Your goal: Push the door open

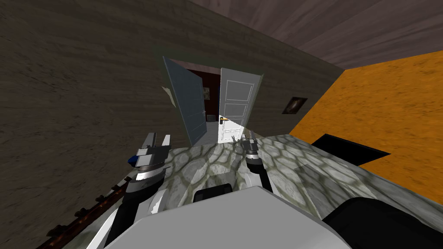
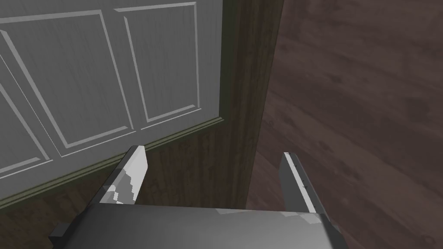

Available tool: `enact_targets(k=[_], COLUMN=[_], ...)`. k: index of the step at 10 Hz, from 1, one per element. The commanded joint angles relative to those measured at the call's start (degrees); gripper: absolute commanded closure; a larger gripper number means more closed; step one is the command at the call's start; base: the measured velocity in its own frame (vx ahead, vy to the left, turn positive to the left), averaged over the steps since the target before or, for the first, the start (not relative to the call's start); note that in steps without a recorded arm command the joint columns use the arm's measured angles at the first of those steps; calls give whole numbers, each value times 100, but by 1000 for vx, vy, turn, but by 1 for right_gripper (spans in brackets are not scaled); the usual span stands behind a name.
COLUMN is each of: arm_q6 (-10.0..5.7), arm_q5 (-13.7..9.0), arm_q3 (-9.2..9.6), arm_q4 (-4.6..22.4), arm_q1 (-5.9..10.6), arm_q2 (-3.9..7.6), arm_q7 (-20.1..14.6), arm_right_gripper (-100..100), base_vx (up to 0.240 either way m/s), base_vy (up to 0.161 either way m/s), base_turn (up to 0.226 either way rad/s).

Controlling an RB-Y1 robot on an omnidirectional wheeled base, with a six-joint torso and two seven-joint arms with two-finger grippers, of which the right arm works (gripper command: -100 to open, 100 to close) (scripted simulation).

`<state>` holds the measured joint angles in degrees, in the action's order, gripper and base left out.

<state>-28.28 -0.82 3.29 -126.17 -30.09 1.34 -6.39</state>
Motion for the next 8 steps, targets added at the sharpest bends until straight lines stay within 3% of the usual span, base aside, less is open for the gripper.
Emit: enact_targets(k=[1, 8], arm_q6=[-4, -25], arm_q5=[-35, -201], arm_q3=[-6, -34], arm_q4=[159, 903], arm_q1=[77, 438], arm_q2=[64, 354], arm_q7=[-18, -104], arm_right_gripper=[-100, -100], base_vx=[102, 99], base_vy=[51, -5], base_turn=[25, 41])
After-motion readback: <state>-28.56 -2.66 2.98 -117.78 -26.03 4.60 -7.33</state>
